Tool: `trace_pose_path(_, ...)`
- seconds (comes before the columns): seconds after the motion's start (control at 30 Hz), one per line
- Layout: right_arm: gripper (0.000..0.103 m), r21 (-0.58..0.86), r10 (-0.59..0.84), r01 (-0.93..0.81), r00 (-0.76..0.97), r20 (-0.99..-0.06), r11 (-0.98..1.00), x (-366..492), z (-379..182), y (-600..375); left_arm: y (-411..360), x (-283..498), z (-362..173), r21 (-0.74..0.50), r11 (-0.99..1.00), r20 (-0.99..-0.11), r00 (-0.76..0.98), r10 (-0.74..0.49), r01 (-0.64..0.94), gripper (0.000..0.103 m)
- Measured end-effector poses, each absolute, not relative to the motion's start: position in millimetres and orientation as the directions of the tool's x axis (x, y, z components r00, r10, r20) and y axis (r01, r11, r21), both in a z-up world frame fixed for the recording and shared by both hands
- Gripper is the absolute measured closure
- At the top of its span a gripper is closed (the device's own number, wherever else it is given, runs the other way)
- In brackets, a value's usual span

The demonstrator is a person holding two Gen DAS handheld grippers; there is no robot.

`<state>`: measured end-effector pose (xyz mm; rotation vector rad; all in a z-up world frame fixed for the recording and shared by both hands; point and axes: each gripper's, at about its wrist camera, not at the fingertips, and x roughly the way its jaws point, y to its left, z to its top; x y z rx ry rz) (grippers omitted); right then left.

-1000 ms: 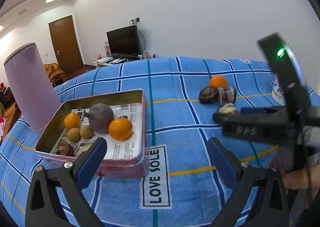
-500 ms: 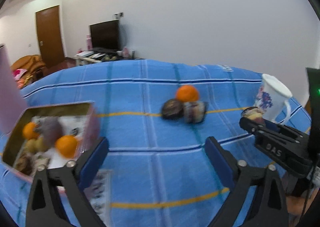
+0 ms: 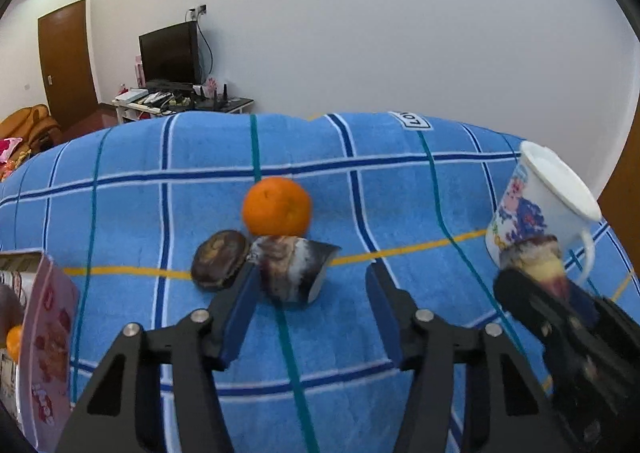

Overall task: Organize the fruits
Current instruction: 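Grasp the cut purple-and-yellow fruit piece with the right tool, then grasp the cut brown-and-white fruit piece with the left tool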

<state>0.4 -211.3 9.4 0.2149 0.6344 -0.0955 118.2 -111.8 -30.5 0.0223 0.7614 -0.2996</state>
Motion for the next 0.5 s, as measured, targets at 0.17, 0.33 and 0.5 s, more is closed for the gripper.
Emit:
trace_pose_path(0.17, 0.064, 0.194, -0.010, 0.157, 0.800, -0.600, 0.968, -2, 10, -217, -121, 127, -29, -0.041, 0.958, -0.671, 0.703, -0.237, 0.284, 0.036)
trace_pose_path(0.33, 0.064, 0.221, 0.006, 0.161, 0.797, -0.604, 0.962, -4, 11, -222, -113, 133, -32, -0.097, 0.945, -0.684, 0.669, -0.290, 0.311, 0.027)
trace_pose_path(0.5, 0.064, 0.233, 0.021, 0.153, 0.793, -0.609, 0.960, -2, 11, -222, -120, 133, -35, -0.054, 0.943, -0.703, 0.658, -0.270, 0.329, 0.061)
